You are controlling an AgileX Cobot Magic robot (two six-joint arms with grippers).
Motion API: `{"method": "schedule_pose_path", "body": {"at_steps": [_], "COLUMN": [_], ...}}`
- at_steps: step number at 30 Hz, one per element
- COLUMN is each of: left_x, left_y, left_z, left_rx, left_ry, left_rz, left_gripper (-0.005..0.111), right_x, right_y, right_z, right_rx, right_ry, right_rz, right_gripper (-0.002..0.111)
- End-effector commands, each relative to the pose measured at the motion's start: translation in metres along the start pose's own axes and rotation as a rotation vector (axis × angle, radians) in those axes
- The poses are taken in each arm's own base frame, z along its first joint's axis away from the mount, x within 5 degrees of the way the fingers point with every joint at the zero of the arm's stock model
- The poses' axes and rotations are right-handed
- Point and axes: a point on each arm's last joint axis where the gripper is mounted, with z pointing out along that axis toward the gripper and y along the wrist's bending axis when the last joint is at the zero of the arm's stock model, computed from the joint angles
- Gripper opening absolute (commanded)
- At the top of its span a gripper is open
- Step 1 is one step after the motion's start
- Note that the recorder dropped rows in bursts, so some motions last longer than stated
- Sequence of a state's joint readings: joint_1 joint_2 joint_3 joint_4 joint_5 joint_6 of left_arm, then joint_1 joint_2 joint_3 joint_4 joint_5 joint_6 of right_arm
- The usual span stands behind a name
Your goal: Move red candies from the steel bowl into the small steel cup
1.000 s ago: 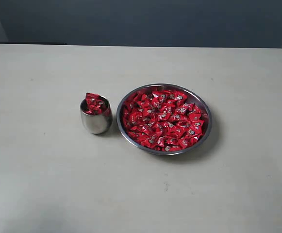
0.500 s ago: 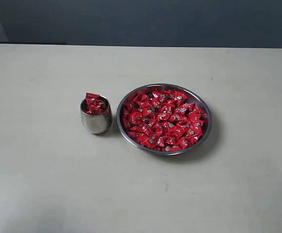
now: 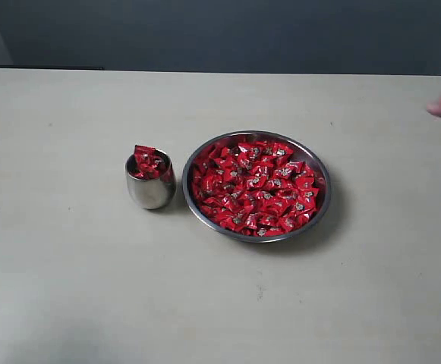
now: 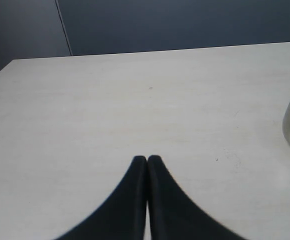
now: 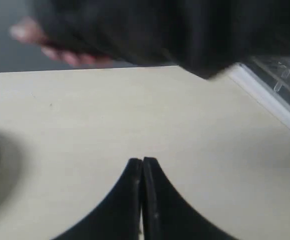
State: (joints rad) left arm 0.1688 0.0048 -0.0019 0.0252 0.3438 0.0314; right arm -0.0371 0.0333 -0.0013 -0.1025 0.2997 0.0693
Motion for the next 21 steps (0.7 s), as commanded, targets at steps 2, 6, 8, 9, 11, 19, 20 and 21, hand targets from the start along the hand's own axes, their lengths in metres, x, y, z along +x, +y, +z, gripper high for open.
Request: {"method": "schedule_pose_path", "body": {"at_steps": [2,6,8,9,11,19,20,21], "left_x": [-0.0004,-0.0004,-0.0004,-0.0004,-0.0004,-0.0004,-0.0004,-0.0004], "left_y": [0.0002,0.0002,0.0002,0.0002,0.0002,0.0002,0.0002,0.0002], "left_z": [-0.0001,-0.0001,-0.0001,-0.0001,-0.0001,-0.0001,-0.0001,-0.0001], "left_rx": [-0.003,-0.003,-0.003,-0.003,-0.003,-0.003,-0.003,-0.003], "left_ry": [-0.012,-0.012,-0.012,-0.012,-0.012,-0.012,-0.012,-0.012], "left_rz": [-0.001,-0.001,-0.001,-0.001,-0.001,-0.001,-0.001,-0.001], "left_gripper": [0.0,0.0,0.0,0.0,0.0,0.0,0.0,0.0], "right_x": [0.001,0.0024,0.0026,0.0026,0.0026,0.0026,0.0026,0.0026], "right_y": [0.0001,0.0004,0.0005,0.0005,0.0005,0.0005,0.0005,0.0005], "right_z": [-0.0004,-0.0004,-0.0004,-0.0004,-0.0004,-0.0004,-0.0004,-0.0004], "right_rx": [-0.003,-0.006,-0.006,-0.006,-0.006,-0.006,-0.006,-0.006], "right_ry": [0.004,0.019,0.021,0.021,0.021,0.021,0.021,0.021], "right_rz": [-0.011,0.001,0.003,0.003,0.003,0.003,0.003,0.003], "right_gripper": [-0.001,-0.001,-0.001,-0.001,-0.001,-0.001,-0.001,-0.001]}}
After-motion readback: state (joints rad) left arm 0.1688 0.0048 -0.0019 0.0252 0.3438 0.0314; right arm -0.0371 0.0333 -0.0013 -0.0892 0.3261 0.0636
